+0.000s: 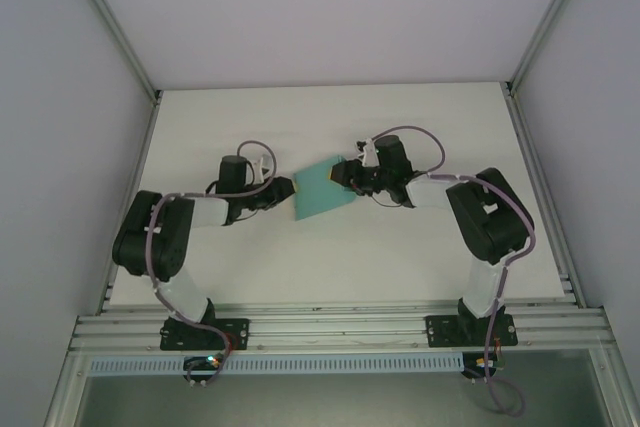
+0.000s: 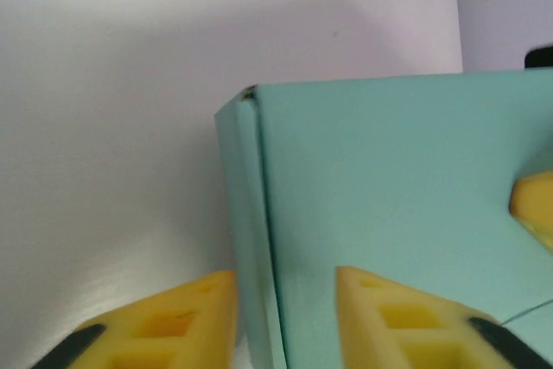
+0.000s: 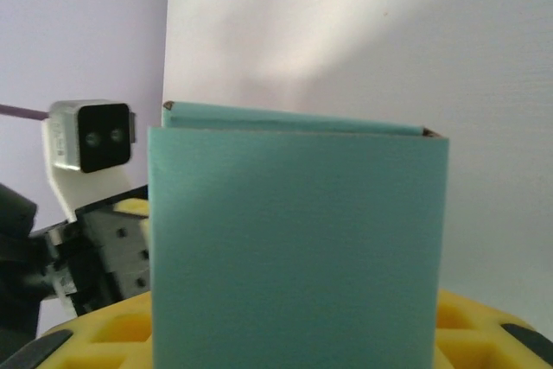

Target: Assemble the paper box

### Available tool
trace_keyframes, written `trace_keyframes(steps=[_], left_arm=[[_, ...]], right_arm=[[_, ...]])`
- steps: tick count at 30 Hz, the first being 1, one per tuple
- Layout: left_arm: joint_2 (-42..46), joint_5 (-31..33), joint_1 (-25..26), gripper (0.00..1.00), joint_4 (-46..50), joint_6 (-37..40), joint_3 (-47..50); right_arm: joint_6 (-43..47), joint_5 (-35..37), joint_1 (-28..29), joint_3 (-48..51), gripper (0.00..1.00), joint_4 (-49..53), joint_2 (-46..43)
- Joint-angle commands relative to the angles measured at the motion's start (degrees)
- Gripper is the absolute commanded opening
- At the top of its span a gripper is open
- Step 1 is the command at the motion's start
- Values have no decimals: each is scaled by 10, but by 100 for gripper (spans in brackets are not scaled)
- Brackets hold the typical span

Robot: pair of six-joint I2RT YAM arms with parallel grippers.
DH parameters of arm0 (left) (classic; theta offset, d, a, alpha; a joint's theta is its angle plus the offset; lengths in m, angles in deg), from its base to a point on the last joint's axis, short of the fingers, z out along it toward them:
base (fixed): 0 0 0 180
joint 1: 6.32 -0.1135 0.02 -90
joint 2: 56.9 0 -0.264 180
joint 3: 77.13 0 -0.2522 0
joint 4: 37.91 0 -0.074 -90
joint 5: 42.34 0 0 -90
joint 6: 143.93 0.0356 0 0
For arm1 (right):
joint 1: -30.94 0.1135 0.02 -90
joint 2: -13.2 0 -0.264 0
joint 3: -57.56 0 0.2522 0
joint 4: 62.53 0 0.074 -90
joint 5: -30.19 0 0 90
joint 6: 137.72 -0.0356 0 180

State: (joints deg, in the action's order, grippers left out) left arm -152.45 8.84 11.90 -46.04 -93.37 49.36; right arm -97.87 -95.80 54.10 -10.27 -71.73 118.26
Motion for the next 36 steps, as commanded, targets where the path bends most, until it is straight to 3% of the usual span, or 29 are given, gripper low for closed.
trace_keyframes(steps=[1, 2, 7, 9, 13, 17, 21, 28, 33, 36], left_arm=[[80, 77, 28, 88, 107, 115, -48], [105, 117, 46, 100, 141, 155, -58], [182, 363, 201, 100, 210, 392, -75], [195, 400, 245, 100, 173, 486, -54], [192, 398, 291, 100, 128, 615, -30], [162, 402, 313, 100, 131, 672, -49], [137, 414, 316, 100, 95, 687, -52], [131, 373, 308, 100, 105, 693, -53], [135, 329, 299, 87, 128, 694, -60], [134, 335, 297, 74, 129, 693, -64]], right_arm=[[-9, 36, -8, 11, 41, 56, -57], [-17, 45, -13, 17, 41, 70, -68], [-124, 58, -49, 25, 37, 164, -110], [-175, 27, -72, 19, 38, 211, -116], [-256, -57, -103, 15, 46, 241, -123], [-260, -102, -103, -8, 47, 299, -128], [-285, -147, -103, -9, 47, 298, -128], [-312, -180, -103, -2, 47, 279, -121], [-297, -213, -103, -15, 48, 305, -118], [-266, -213, -102, -26, 49, 350, -122]])
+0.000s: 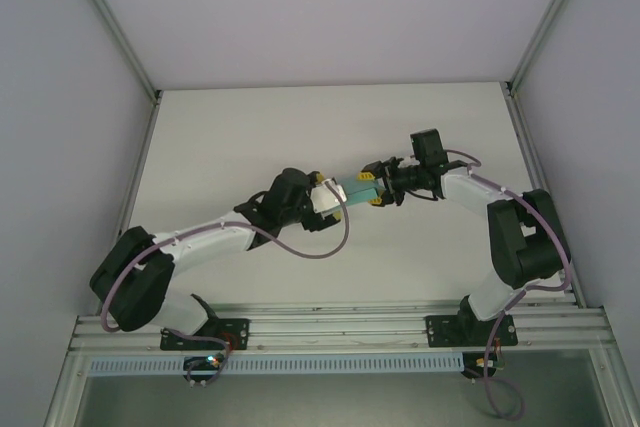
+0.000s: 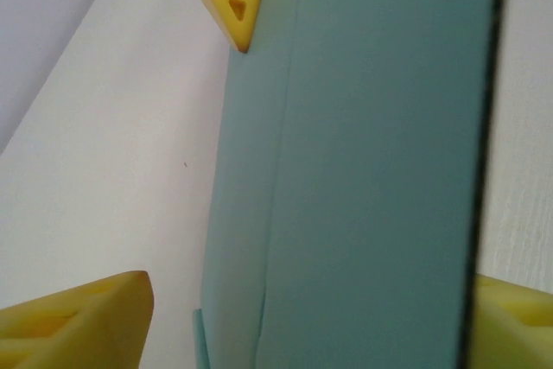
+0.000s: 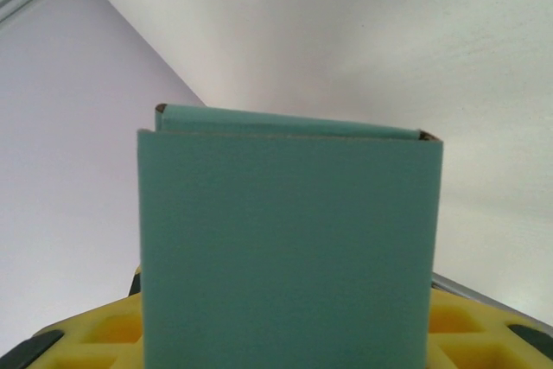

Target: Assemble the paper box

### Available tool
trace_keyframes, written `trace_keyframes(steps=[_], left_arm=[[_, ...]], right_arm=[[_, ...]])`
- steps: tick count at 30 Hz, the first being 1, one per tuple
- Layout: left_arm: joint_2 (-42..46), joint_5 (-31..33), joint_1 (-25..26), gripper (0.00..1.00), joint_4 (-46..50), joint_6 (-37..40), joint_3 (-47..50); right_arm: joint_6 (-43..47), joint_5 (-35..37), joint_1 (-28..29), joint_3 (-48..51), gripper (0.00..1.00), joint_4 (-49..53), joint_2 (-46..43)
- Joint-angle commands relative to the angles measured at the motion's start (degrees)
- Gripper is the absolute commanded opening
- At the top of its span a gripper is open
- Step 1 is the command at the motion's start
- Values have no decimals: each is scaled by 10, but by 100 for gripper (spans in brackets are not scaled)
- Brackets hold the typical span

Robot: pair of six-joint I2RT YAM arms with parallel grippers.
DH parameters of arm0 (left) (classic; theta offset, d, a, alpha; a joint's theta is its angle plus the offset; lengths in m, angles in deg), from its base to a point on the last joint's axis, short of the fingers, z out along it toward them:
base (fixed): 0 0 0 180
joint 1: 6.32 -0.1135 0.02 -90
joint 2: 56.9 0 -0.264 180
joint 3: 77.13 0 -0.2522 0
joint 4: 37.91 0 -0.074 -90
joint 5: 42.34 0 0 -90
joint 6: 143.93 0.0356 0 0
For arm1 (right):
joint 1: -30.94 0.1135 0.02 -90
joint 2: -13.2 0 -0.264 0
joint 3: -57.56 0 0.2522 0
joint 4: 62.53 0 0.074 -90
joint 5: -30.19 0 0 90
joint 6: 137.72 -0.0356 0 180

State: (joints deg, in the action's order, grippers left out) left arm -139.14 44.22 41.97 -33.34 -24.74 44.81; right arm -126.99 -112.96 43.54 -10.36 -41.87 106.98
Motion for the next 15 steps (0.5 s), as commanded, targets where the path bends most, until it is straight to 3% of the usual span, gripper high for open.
trace_keyframes(steps=[1, 5, 9, 12, 15], left_arm=[[3, -21, -4, 72, 2, 7, -19], [9, -28, -4, 61, 0, 10, -17], [15, -34, -8, 51, 10, 13, -18], [13, -72, -21, 46, 53, 12, -32], [5, -98, -32, 37, 114, 8, -59]], right_arm=[[37, -42, 3, -30, 51, 70, -10], [47, -42, 3, -30, 55, 85, -16], [89, -26, -3, -39, 71, 110, -32], [197, 36, -26, -66, 79, 166, -54], [336, 145, -54, -105, 100, 231, -88]])
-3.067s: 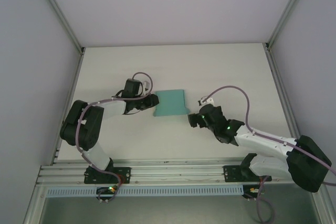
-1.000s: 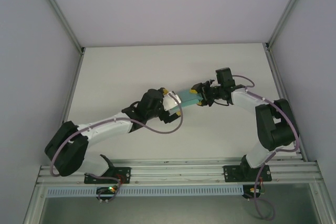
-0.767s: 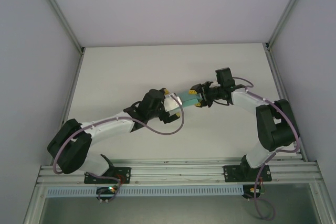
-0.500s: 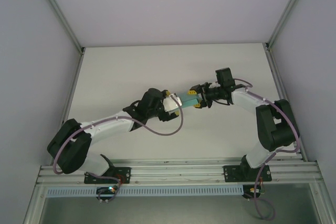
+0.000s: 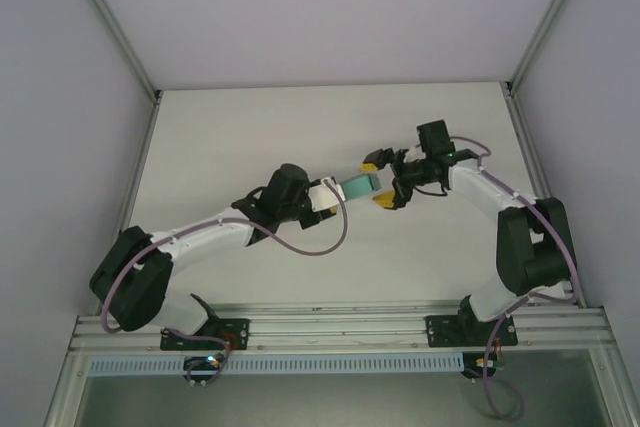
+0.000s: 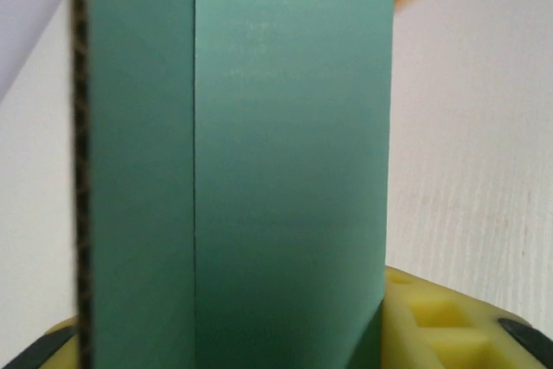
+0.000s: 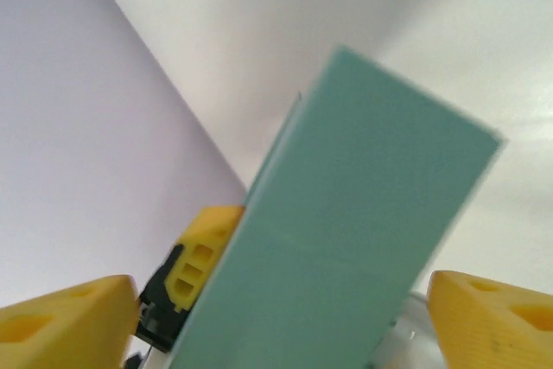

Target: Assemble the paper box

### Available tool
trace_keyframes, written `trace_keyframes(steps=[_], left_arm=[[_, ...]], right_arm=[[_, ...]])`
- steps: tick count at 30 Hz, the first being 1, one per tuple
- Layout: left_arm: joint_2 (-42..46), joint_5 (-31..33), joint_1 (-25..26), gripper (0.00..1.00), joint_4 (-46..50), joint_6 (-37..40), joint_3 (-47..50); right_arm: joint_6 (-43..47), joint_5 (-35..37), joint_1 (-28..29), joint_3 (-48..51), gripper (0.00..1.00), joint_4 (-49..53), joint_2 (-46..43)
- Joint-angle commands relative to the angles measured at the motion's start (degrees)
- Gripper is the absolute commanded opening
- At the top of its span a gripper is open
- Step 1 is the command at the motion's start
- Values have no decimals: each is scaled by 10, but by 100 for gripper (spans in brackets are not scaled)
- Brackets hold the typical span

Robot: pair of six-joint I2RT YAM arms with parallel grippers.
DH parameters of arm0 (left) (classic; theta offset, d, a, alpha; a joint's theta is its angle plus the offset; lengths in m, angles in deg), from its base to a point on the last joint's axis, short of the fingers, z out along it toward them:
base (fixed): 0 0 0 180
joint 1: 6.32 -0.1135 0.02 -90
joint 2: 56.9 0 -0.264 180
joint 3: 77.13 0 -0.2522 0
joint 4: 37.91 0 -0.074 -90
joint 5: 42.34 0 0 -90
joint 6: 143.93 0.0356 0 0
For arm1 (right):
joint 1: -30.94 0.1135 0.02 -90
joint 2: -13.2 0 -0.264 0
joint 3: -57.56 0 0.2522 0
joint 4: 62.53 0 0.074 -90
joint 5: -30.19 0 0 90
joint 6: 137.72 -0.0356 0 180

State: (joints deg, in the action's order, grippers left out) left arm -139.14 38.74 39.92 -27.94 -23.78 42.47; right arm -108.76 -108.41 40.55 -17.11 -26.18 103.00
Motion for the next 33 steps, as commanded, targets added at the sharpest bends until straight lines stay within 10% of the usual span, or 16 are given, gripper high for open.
trace_keyframes(steps=[1, 6, 14, 33], left_arm=[[3, -56, -15, 36, 78, 2, -42], [-1, -114, -31, 36, 196, 37, -86], [-79, -143, -53, 35, 441, 122, -208], [-167, -102, -55, 35, 445, 114, -268]], right_arm=[[197, 145, -27, -44, 100, 90, -66], [410, 258, -28, 25, 99, -34, -194], [645, 142, 16, 30, 96, 5, -231], [687, 195, 102, -15, 45, 74, -67]])
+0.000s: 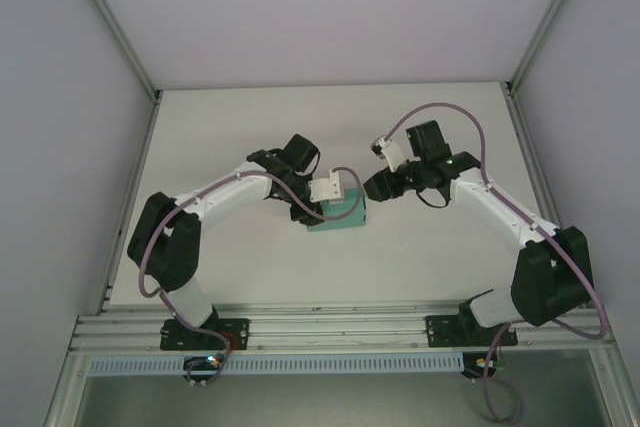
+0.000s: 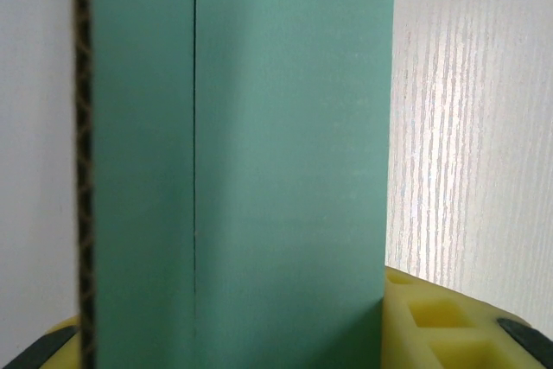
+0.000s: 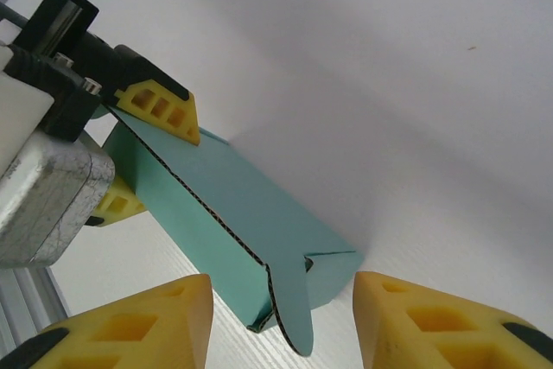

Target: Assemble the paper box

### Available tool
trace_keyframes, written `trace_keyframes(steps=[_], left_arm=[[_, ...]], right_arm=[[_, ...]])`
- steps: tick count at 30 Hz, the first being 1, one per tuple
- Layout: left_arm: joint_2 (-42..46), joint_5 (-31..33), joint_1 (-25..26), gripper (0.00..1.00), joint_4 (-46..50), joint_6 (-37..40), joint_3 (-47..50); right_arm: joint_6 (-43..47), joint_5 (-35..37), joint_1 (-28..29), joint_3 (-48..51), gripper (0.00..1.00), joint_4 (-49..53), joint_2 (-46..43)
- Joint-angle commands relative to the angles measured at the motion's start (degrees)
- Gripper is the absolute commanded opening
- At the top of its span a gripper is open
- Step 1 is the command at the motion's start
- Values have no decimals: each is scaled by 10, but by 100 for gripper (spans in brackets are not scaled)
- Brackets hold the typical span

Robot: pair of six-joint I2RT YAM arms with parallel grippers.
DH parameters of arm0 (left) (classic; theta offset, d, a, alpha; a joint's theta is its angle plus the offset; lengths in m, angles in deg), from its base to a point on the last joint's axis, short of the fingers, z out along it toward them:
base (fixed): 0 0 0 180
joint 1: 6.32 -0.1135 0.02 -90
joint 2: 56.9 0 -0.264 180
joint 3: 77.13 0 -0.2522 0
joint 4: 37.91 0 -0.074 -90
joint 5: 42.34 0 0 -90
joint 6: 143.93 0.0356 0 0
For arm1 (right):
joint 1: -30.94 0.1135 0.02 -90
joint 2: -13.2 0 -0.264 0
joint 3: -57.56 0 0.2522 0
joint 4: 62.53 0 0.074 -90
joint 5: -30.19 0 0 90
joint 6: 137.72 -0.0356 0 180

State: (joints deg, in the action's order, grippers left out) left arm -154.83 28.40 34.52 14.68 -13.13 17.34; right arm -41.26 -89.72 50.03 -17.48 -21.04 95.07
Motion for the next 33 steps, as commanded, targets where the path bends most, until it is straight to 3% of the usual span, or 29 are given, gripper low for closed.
trace_keyframes(steps=[1, 4, 10, 12, 16, 19, 23, 27, 33], left_arm=[[-11, 1, -1, 34, 19, 7, -17], [-11, 2, -1, 34, 18, 7, -17], [-14, 13, -1, 34, 9, -2, -20], [-16, 15, 0, 34, -2, -19, -27], [-22, 19, 3, 35, -19, -37, -36], [-25, 24, 11, 35, -28, -46, -38], [-24, 30, 17, 36, -36, -50, -35], [-22, 34, 17, 37, -34, -54, -36], [-22, 32, 16, 38, -42, -60, -31]], right_arm=[[12, 9, 9, -13, 45, 22, 17], [11, 14, 14, -22, 43, 36, 33], [7, 31, 26, -35, 9, 69, 44], [-18, 42, 29, -29, 4, 69, 39], [-133, 111, 60, -8, 1, 30, 11], [-230, 234, 116, 34, 1, -42, -15], [-312, 330, 153, 92, 0, -119, -43], [-341, 398, 158, 143, 0, -171, -61], [-337, 418, 193, 214, 0, -241, -80]])
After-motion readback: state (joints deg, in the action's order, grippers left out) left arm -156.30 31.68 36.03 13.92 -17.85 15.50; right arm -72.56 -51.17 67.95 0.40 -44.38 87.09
